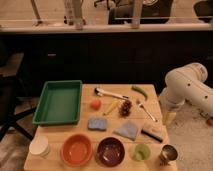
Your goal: Place sponge in metal cup
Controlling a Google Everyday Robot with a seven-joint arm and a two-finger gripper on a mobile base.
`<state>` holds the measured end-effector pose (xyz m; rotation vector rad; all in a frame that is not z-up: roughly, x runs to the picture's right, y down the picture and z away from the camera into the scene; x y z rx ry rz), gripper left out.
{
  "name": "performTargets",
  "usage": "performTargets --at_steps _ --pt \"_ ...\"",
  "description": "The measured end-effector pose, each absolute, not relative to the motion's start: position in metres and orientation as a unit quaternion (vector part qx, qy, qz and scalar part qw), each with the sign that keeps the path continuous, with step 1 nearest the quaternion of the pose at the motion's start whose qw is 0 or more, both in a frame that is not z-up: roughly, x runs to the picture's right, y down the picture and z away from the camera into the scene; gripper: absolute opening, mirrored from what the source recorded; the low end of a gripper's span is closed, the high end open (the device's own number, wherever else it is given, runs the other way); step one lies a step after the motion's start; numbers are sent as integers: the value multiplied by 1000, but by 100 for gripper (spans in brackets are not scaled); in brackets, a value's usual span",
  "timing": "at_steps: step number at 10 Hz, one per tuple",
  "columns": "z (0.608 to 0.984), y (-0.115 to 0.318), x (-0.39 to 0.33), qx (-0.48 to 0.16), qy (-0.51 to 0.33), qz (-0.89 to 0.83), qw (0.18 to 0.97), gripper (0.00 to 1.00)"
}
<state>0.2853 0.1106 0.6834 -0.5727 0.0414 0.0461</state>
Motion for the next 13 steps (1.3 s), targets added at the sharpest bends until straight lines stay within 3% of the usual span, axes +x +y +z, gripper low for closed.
performTargets --at_steps 6,13 --pt "691 111 264 -298 -6 48 953 80" --pt "719 99 181 -329 -133 39 934 80"
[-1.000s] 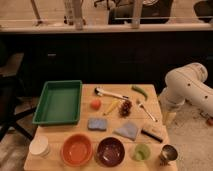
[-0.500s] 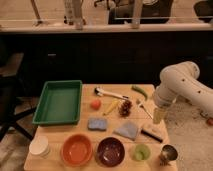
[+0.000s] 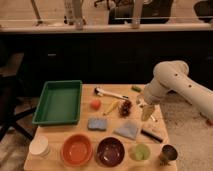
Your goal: Place sponge in metal cup
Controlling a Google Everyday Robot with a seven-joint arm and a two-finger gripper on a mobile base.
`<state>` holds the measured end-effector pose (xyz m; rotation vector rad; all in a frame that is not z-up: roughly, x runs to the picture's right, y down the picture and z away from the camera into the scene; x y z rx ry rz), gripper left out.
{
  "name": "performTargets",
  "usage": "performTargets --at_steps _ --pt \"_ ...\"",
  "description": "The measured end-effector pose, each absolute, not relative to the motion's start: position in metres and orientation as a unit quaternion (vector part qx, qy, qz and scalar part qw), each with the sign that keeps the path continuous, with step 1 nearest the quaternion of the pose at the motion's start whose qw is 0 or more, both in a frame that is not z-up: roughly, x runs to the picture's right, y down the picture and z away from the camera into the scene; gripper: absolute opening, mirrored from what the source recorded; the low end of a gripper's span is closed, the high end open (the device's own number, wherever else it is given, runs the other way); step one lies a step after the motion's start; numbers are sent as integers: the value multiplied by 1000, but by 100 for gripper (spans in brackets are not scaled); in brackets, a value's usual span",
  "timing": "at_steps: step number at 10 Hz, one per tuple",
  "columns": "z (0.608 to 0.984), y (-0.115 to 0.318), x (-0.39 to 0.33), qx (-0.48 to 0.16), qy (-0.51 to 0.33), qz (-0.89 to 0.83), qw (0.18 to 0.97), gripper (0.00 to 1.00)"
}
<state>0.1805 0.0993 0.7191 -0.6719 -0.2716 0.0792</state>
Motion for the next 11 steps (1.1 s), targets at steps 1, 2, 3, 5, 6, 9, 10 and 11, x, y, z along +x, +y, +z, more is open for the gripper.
performTargets --at_steps 1,2,3,5,6,9,10,11 --pt "727 103 170 -336 -142 33 931 80" --pt "737 111 159 -340 -145 22 929 80" --pt "746 119 150 -340 -145 20 929 80" --pt "758 134 134 -340 -154 27 927 80" --pt "760 140 130 -339 -159 35 927 80" --pt "761 141 128 -340 -160 34 926 80" --pt "761 141 129 -340 -160 35 926 80" --pt "761 141 129 -340 -160 35 926 80"
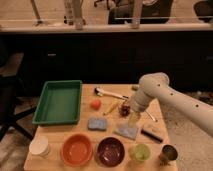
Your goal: Place sponge in metal cup
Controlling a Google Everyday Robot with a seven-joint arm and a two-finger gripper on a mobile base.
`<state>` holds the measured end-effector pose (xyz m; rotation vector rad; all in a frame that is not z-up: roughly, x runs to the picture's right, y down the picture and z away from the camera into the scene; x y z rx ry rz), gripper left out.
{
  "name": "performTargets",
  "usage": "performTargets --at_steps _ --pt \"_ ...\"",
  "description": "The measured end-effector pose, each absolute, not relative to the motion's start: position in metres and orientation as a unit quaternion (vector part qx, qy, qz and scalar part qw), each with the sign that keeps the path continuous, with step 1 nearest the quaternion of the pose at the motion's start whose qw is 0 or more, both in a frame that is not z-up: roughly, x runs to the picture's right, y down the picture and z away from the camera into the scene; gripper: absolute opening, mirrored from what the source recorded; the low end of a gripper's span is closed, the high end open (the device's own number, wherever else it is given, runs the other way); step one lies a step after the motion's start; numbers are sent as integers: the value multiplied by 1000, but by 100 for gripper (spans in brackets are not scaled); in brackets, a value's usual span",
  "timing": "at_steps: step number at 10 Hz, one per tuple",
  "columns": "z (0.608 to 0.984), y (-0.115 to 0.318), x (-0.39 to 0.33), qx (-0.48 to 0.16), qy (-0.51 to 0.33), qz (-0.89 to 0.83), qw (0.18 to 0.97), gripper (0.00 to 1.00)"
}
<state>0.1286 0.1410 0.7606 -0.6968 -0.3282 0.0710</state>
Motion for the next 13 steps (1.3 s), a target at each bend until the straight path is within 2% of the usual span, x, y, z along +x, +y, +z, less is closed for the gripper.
performTargets --at_steps 7,13 --pt "762 149 114 -312 -152 69 935 80" --pt "777 156 67 -365 -202 15 909 80"
